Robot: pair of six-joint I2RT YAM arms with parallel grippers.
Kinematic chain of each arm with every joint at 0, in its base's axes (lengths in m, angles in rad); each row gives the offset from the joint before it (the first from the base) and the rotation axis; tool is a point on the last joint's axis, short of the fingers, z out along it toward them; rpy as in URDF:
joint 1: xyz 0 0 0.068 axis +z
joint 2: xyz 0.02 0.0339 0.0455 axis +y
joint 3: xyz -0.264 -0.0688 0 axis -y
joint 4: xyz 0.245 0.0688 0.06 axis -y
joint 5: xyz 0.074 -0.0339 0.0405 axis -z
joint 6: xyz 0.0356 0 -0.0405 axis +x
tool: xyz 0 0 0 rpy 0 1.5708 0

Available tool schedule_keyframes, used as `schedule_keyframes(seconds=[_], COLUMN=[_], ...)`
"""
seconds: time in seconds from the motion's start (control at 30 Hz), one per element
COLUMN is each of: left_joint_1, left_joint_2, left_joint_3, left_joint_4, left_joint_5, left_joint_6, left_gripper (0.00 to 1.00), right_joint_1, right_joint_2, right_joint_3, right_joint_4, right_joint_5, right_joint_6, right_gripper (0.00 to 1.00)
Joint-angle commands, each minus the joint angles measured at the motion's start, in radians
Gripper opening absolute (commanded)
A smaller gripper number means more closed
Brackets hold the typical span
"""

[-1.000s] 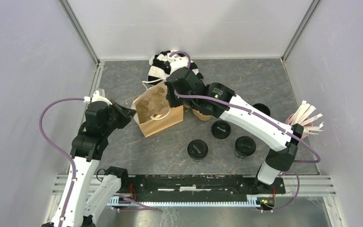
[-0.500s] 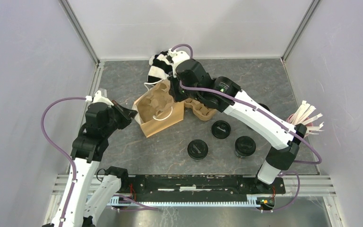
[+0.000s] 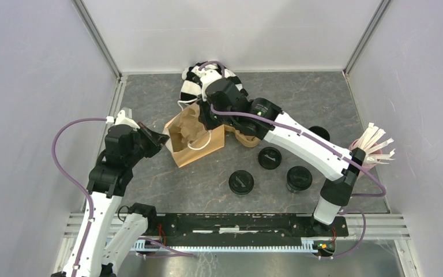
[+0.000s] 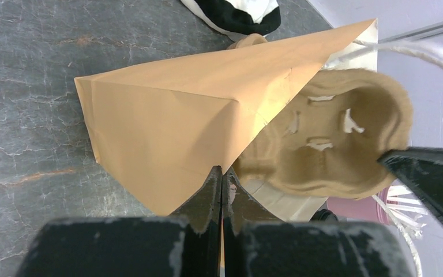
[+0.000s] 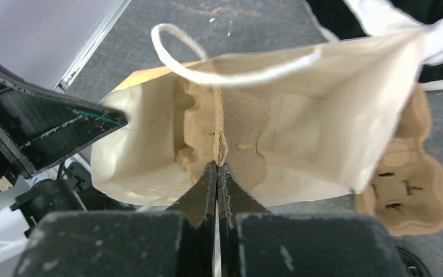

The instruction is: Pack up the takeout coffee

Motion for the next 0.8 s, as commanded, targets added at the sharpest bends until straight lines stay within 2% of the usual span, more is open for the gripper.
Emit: schedule_keyframes(seconds=[0.0,0.2,0.57,0.77], left_joint_1=[-0.004,-0.003,-0.003,-0.003], left_joint_2=[0.027,0.045,0.088,0.108], left_joint_3=[0.03,0.058,0.087,0.106], left_joint_4=[0.002,-0.034,-0.052,-0.054], left_joint_5=[0.045,0.037,0.043,0.042], left_joint_6=[0.003,-0.013,-0.009,-0.017], left_gripper=[0.02,0.02,0.02,0.02], right_joint_1=[0.016,-0.078,-0.079,-0.078], right_joint_2=[0.002,-0.106,0.01,0.074], right_joint_3=[-0.074,-0.28,-0.201,-0.15], right_joint_4=[0.095,0.257,0.276,0.204], right_joint_5=[-0.064,-0.142,-0.25,-0.224], right_joint_6=[0.057,0.037,-0.098,-0.06], right_gripper=[0.0,0.0,0.0,0.0])
